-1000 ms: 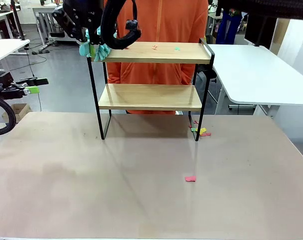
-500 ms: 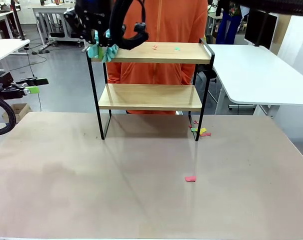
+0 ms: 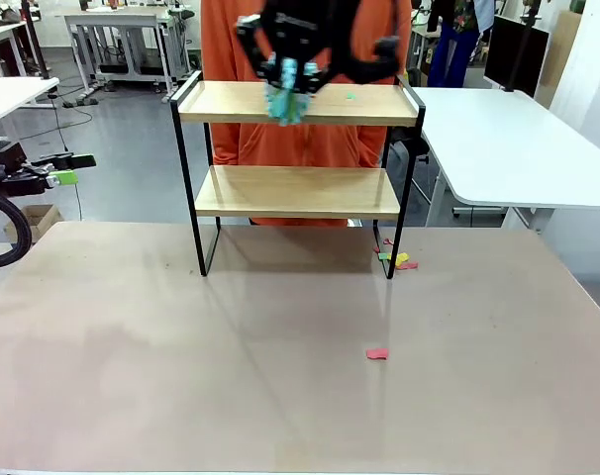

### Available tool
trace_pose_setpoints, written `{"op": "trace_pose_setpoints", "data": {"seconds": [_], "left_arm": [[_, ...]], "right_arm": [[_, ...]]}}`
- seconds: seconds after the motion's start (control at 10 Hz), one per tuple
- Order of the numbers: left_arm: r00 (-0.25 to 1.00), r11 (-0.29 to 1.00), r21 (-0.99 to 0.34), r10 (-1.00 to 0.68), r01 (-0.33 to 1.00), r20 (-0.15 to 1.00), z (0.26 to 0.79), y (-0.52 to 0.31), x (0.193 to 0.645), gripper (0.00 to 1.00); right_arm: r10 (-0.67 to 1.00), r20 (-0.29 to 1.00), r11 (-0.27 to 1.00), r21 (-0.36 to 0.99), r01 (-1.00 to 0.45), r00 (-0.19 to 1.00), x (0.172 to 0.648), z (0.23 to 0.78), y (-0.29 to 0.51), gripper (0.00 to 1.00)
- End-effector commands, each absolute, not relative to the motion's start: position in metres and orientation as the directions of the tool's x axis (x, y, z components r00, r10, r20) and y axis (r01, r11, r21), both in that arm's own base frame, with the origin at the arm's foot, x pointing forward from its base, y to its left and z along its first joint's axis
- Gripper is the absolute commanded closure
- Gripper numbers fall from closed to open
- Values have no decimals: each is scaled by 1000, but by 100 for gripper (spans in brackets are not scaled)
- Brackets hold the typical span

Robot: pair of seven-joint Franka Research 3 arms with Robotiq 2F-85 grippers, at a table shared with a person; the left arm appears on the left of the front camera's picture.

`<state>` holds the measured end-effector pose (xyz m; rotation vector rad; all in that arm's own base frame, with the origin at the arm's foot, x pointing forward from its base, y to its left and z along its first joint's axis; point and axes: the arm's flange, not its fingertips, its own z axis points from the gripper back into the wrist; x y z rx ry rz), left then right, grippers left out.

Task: Clean the shelf.
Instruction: Clean the specific section of the Shelf indicated by the human with the Duster.

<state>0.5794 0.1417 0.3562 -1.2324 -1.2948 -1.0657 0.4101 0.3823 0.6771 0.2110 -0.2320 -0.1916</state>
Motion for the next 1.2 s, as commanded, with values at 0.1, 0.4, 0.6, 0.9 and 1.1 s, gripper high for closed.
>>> {"op": "trace_pose_setpoints", "data": {"seconds": [0.1, 0.4, 0.6, 0.9, 1.1], "left_arm": [[28, 89, -36, 92, 995, 995, 359, 141, 576, 0], [28, 89, -36, 92, 995, 995, 359, 141, 576, 0], [28, 89, -36, 92, 995, 995, 359, 141, 576, 0], [28, 89, -36, 92, 995, 995, 359, 141, 576, 0], [28, 89, -36, 92, 995, 995, 359, 141, 576, 0]], "right_arm": [[-220, 152, 959, 213, 185, 964, 394, 655, 298, 87], [-295, 140, 942, 211, 263, 945, 385, 670, 238, 87], [-327, 142, 943, 110, 313, 934, 379, 676, 217, 87], [-323, 161, 942, 154, 299, 933, 378, 685, 223, 87], [-323, 161, 942, 154, 299, 933, 378, 685, 223, 87]]}}
